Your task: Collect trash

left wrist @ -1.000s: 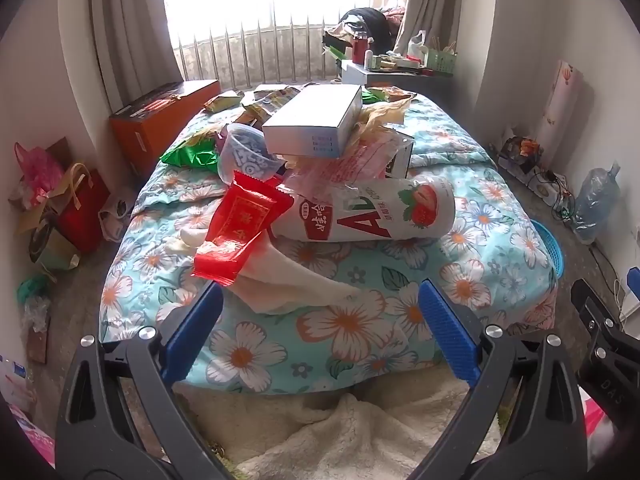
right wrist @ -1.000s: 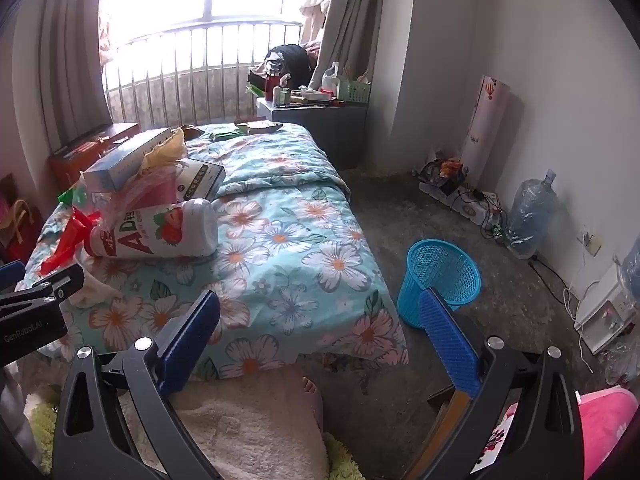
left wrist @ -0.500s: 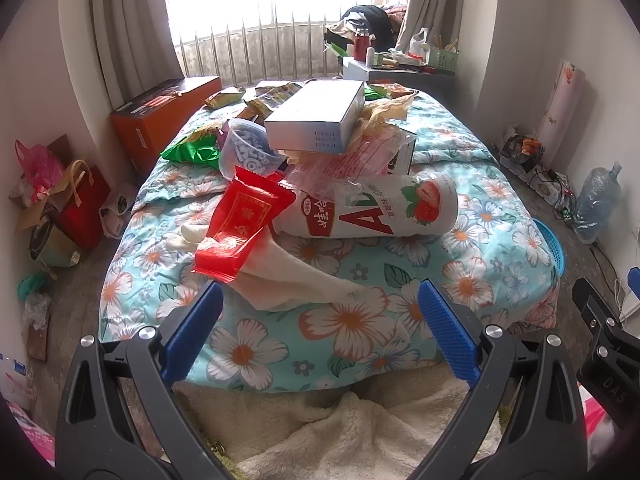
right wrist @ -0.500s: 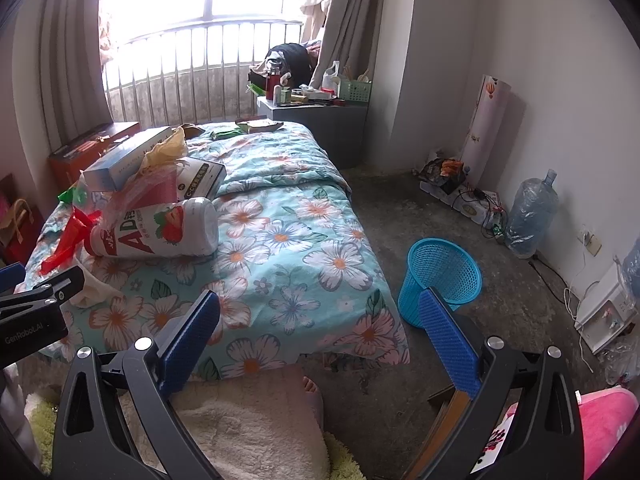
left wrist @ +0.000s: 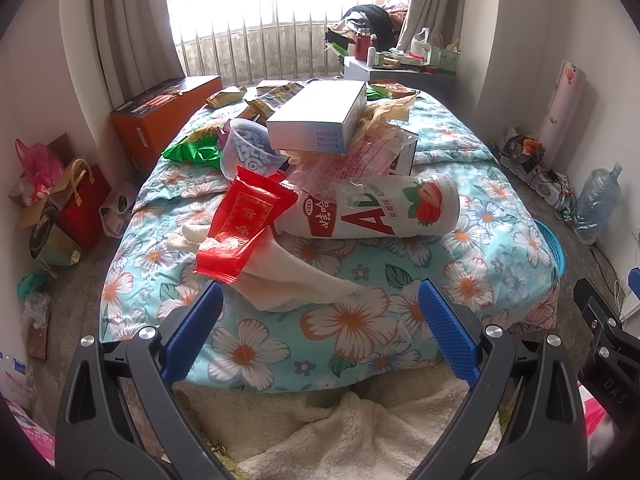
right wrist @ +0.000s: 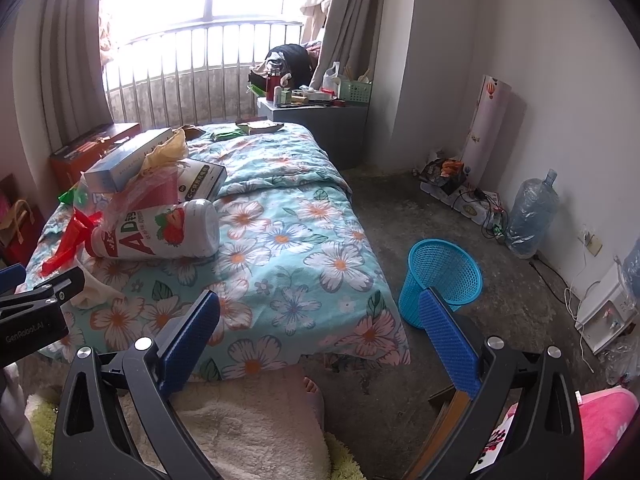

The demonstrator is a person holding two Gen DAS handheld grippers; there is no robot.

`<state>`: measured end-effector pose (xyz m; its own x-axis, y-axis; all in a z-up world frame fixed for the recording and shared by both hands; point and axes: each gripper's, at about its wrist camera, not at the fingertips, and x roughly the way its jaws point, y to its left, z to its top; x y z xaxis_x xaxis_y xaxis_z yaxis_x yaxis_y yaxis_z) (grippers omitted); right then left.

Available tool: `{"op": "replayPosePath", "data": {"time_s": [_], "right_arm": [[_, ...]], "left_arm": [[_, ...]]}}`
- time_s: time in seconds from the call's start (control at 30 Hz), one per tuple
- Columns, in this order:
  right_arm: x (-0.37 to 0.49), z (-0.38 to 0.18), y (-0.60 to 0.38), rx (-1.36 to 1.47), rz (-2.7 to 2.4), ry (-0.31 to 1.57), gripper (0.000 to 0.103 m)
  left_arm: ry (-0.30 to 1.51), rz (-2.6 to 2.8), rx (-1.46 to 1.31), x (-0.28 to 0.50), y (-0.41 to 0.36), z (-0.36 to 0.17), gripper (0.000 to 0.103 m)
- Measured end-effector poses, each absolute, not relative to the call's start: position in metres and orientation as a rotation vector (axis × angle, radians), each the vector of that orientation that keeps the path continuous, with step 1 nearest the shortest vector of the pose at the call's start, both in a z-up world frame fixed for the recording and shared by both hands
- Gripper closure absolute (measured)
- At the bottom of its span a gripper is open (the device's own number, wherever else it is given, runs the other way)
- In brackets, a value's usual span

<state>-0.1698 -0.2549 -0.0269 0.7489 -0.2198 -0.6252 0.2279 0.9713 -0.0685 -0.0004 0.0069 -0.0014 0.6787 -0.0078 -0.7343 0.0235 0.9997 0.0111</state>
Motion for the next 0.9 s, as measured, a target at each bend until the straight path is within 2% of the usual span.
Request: {"op": "replayPosePath", "data": {"time_s": [0.9], "right_arm": [[-0.1683,-0.0271,-0.2547,0.013,-0.241,0.683,0.006]], "left_arm": [[0.835,-0.016,0.018,-0.0009,0.0123,-0.0094,0.009]]}}
